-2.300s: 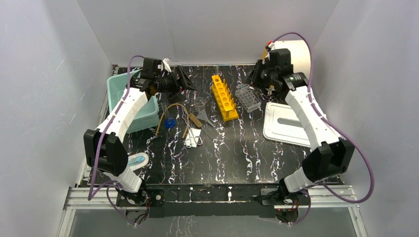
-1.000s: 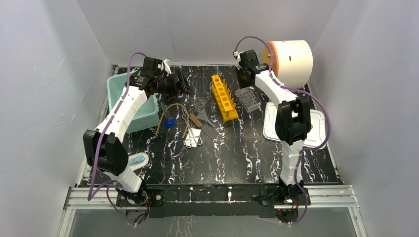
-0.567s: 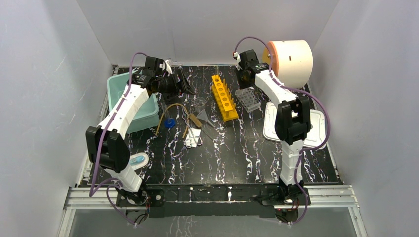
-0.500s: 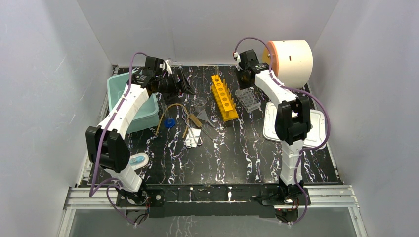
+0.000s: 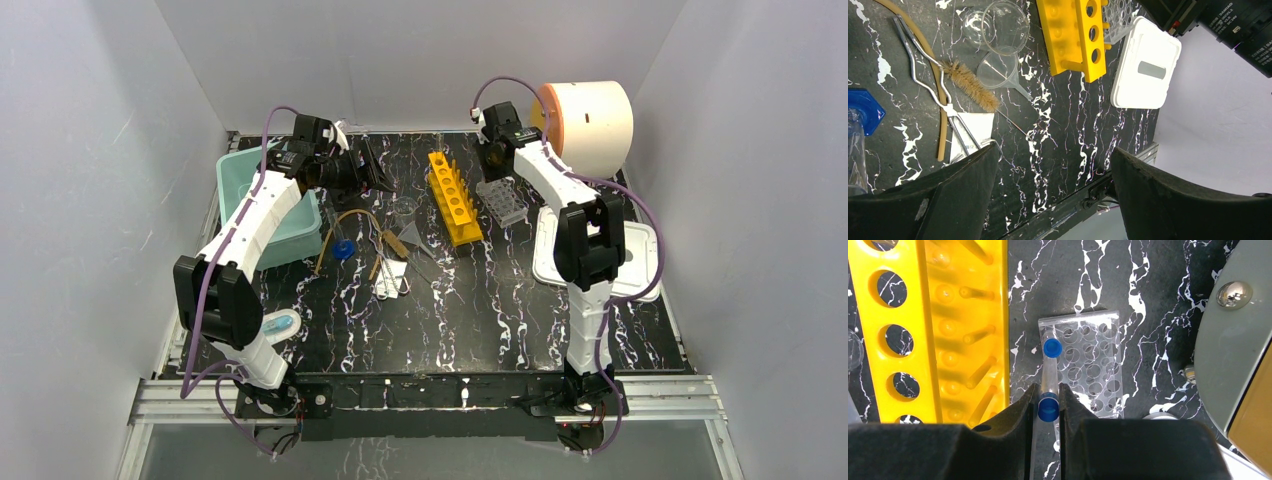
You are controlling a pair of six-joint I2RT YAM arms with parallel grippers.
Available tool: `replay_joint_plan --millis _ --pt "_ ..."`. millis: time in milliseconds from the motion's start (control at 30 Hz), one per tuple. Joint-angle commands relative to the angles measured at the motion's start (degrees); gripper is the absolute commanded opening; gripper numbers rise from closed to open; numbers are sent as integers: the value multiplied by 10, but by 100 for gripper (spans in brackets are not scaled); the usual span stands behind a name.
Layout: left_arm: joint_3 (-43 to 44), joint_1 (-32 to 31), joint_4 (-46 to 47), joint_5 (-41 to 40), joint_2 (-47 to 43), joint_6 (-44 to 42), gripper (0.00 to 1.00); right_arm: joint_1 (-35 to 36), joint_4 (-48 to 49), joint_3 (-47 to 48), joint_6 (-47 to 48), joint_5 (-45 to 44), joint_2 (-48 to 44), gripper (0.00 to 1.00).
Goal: Organize the chemistry lab equipment
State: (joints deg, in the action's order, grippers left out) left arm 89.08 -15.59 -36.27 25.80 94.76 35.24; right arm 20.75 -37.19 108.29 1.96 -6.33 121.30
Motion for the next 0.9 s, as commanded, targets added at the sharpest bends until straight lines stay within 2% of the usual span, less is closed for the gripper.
replay_joint_plan --millis 0,267,867 --pt "13 -2 -8 1 -15 -9 81 -2 6 30 12 -14 14 22" --pt "12 -1 -9 0 -17 -11 82 -1 10 37 15 -18 20 23" --pt "10 -1 -9 2 -19 -15 82 -1 12 52 11 2 29 39"
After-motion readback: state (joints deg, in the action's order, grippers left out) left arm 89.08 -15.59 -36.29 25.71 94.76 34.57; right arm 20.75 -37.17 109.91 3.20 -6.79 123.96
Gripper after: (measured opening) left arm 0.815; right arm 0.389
